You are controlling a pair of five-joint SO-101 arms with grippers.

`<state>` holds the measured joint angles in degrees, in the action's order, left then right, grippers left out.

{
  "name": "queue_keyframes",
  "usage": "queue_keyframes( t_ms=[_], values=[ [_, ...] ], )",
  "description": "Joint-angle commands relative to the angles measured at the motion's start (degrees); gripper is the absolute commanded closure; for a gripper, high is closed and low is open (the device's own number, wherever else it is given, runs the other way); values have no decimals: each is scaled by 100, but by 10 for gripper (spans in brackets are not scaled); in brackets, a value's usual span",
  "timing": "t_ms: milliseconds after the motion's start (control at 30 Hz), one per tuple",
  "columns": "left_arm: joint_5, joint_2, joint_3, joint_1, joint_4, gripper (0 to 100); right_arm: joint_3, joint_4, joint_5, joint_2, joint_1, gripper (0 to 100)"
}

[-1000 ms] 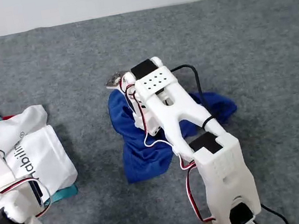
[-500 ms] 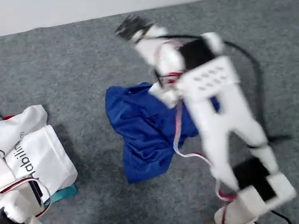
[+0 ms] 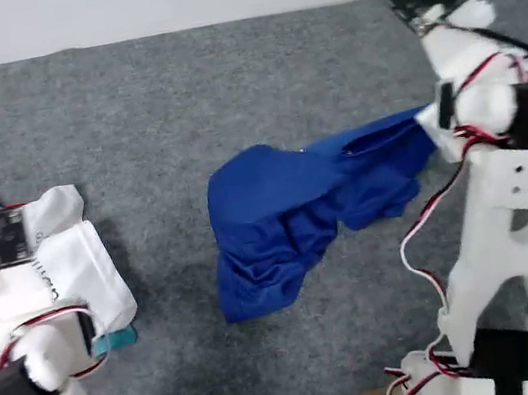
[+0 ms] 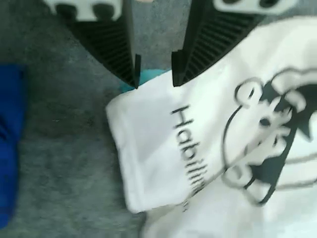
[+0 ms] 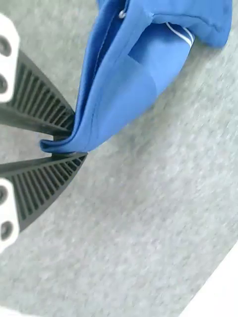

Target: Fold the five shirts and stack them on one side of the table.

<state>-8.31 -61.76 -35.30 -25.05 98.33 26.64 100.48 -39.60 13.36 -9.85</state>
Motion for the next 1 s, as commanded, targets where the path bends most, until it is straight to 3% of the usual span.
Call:
queue_keyframes(
  t_ms=[0,200,467,633,800,967],
  values=[
    [44,-26,426,879,-123,892,70,207,-369,321,-549,988],
    [53,0,497,1723,-510,892,53,215,-1037,321,-1569,988],
    [369,316,532,2418,-1741,891,-923,242,-2057,400,-2484,988],
    [422,1635,1112,3165,-1829,889,-2127,233,-2374,769,-2686,988],
    [413,3411,2519,3938,-1837,889,-3235,215,-2365,1314,-2668,988],
    [396,5495,4180,4246,-1811,887,-4158,189,-2347,1736,-2659,988]
  ],
)
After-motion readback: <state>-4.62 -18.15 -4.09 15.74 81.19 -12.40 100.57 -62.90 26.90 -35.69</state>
